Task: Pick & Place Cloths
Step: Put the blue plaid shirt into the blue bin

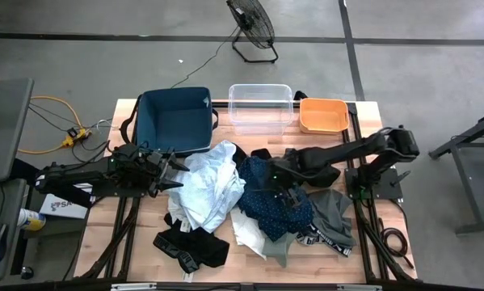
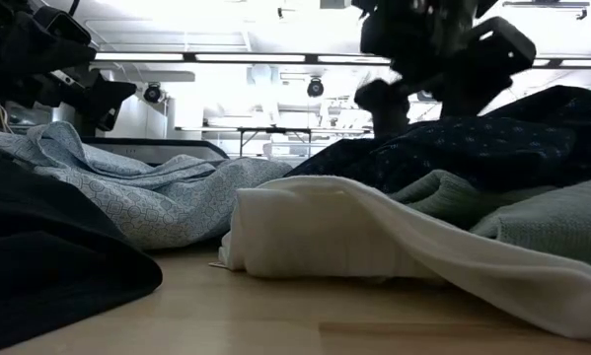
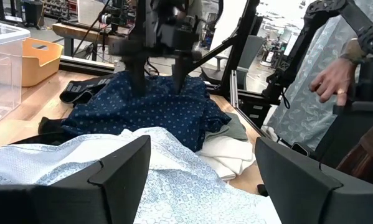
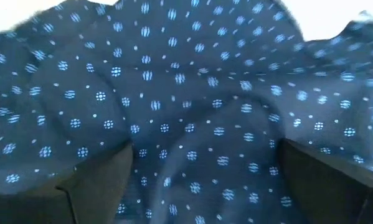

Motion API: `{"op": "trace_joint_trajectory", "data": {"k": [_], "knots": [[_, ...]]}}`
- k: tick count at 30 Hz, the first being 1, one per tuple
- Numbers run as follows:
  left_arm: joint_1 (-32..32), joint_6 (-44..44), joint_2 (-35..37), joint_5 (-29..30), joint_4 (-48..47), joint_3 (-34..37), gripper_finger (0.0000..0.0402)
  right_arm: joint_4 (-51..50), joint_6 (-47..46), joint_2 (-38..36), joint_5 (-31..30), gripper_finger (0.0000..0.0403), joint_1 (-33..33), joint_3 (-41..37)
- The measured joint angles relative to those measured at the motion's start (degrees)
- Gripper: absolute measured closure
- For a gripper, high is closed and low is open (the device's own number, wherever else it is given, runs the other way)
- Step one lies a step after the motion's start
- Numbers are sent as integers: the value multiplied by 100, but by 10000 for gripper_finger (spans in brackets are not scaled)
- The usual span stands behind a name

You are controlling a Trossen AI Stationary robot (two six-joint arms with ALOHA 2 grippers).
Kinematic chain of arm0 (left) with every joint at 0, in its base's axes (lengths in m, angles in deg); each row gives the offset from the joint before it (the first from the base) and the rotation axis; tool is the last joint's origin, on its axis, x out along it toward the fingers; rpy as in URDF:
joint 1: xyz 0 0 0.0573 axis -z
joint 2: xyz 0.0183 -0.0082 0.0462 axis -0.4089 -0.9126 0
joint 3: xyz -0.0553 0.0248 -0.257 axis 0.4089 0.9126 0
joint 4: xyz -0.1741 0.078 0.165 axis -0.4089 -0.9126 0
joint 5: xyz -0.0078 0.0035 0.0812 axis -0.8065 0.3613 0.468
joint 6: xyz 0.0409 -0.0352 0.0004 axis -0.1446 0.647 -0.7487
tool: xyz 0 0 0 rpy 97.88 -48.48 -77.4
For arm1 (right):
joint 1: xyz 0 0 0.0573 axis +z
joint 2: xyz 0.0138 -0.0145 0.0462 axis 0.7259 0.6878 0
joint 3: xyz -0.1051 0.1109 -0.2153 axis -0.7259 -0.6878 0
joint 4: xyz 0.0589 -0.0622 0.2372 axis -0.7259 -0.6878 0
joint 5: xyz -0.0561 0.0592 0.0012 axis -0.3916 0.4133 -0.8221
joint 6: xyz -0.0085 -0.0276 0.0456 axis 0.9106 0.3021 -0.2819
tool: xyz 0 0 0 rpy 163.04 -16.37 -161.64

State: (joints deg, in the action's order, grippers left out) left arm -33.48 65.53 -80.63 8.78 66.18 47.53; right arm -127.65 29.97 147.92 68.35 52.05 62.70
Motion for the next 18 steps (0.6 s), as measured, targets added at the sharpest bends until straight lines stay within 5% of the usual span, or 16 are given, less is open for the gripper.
{"op": "trace_joint_trajectory", "data": {"k": [11,18], "knots": [[0,0,0,0,0,-1,116,151,-128,549,-331,31,-25,4],[0,0,0,0,-1,0,116,195,-371,550,-467,133,-25,4]]}}
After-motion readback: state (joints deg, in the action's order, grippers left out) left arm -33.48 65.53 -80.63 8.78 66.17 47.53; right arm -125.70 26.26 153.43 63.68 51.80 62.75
